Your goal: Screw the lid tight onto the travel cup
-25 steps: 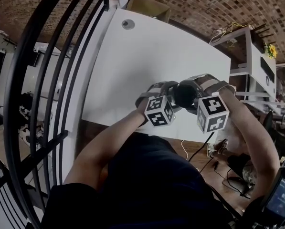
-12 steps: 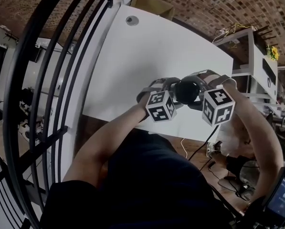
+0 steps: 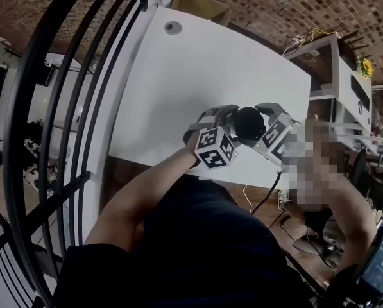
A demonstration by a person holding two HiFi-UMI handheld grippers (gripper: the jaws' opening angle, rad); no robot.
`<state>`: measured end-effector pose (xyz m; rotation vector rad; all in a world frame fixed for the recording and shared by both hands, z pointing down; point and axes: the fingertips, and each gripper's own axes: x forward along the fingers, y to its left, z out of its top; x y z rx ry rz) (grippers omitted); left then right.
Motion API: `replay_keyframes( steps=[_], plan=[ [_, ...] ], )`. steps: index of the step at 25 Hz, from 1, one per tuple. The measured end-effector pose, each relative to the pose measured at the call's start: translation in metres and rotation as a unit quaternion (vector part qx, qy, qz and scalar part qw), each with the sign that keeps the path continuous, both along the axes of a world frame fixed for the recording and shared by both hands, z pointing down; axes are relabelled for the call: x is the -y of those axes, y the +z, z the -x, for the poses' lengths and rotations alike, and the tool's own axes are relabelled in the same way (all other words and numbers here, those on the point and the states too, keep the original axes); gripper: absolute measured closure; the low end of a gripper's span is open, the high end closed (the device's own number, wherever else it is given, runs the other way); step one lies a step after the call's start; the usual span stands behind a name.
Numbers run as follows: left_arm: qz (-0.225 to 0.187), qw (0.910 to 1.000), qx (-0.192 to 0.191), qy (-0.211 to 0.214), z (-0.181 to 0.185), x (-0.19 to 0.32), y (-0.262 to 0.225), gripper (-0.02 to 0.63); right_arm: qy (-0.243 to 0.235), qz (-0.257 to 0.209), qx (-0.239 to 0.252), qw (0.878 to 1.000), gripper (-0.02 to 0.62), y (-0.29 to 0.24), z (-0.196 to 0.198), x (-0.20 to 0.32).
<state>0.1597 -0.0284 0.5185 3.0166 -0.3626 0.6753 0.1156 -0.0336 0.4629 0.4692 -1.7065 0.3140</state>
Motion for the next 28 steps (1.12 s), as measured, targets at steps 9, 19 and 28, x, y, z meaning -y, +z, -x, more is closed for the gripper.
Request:
replay_keyframes(
  steps=[9, 19, 28],
  plan=[
    [-0.068, 0.9944, 0.060, 0.055, 0.008, -0.002, 0.005, 0.204, -0.362, -0.009, -0.080, 0.929, 0.177, 0.000, 0.005, -0.013],
    [-0.049, 0.9966, 0.052, 0.041, 0.012, -0.002, 0.007, 0.221, -0.016, 0.036, -0.056, 0.998, 0.184, 0.003, 0.000, 0.000],
    [-0.042, 0.9977, 0.043, 0.033, 0.011, -0.002, 0.007, 0.227, 0.062, 0.047, -0.048, 0.996, 0.192, 0.002, -0.007, 0.001]
  ],
)
